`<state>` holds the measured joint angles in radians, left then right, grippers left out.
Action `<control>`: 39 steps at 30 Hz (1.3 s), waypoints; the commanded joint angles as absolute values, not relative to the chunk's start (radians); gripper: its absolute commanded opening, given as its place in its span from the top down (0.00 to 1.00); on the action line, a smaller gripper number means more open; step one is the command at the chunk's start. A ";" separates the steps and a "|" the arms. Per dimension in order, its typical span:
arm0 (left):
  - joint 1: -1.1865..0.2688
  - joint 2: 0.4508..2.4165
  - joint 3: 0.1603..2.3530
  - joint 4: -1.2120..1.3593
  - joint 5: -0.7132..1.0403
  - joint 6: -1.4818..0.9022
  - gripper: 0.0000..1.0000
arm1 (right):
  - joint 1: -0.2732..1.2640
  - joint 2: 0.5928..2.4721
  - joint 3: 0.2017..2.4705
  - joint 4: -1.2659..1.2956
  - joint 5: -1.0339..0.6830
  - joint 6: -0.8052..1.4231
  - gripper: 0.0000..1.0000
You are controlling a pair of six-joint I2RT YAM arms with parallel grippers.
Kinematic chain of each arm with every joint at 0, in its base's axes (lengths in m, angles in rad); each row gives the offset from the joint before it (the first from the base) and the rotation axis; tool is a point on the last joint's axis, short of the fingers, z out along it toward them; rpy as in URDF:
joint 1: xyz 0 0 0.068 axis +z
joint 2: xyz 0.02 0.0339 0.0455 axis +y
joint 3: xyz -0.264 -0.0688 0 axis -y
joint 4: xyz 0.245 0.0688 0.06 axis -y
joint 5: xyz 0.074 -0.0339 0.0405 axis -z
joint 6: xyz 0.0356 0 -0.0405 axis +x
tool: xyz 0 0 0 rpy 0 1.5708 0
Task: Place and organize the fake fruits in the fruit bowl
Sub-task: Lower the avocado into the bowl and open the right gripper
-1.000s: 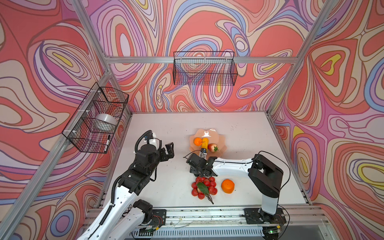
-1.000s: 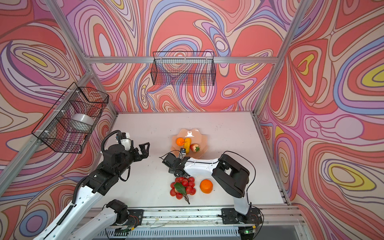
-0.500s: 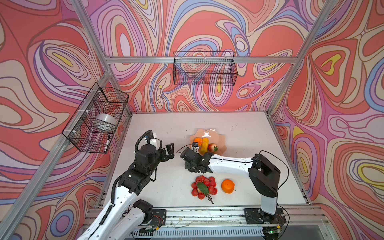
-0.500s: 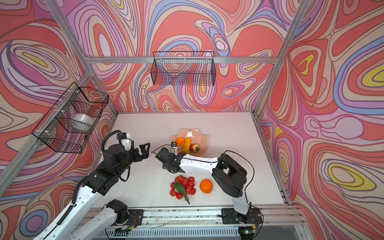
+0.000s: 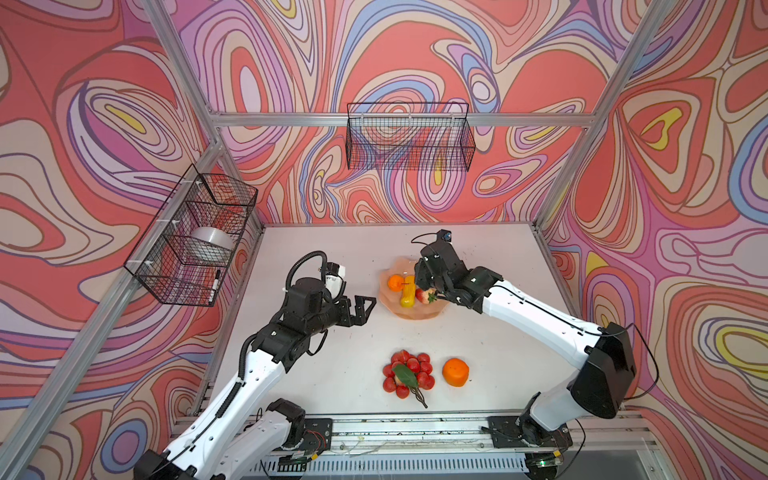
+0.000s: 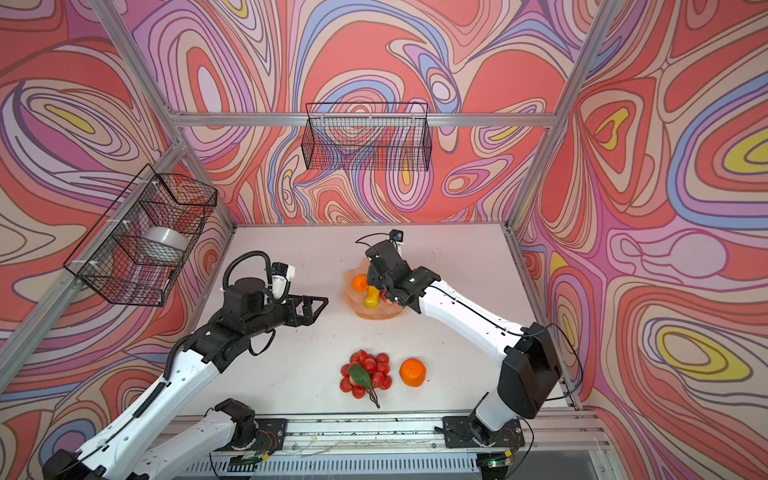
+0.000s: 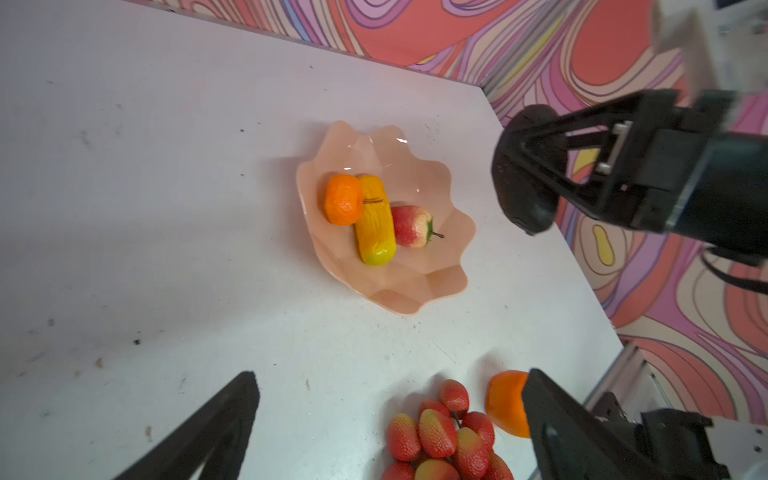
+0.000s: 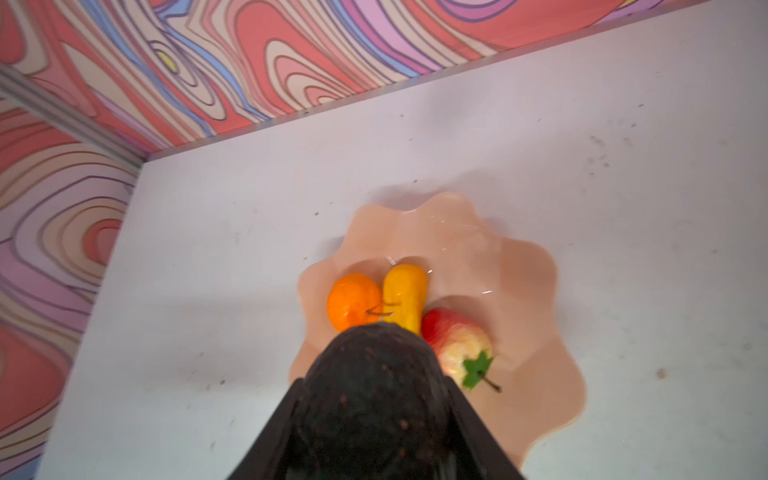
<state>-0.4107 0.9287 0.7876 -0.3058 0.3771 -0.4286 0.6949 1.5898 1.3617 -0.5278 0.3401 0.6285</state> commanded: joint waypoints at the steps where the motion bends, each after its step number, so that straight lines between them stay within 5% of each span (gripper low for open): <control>1: -0.405 0.959 0.828 -0.272 0.561 -0.388 0.00 | 0.660 1.665 1.410 -0.593 0.310 0.444 0.63; 15: -0.403 1.011 0.806 -0.195 0.611 -0.426 0.00 | 0.586 2.022 1.670 -0.612 0.447 0.119 0.62; 26: -0.403 1.012 0.807 -0.195 0.611 -0.428 0.00 | 0.560 2.142 1.712 -0.577 0.409 0.084 0.43; 33: -0.404 1.015 0.808 -0.196 0.607 -0.428 0.00 | 0.551 2.146 1.719 -0.583 0.386 0.123 0.35; 39: -0.403 1.006 0.818 -0.216 0.595 -0.416 0.00 | 0.549 1.938 1.670 -0.609 0.310 0.251 0.30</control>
<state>-0.4103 1.0225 0.8055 -0.2195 0.6006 -0.4225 0.5545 2.0926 1.6825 -0.6010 0.3592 0.1612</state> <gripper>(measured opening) 0.999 0.691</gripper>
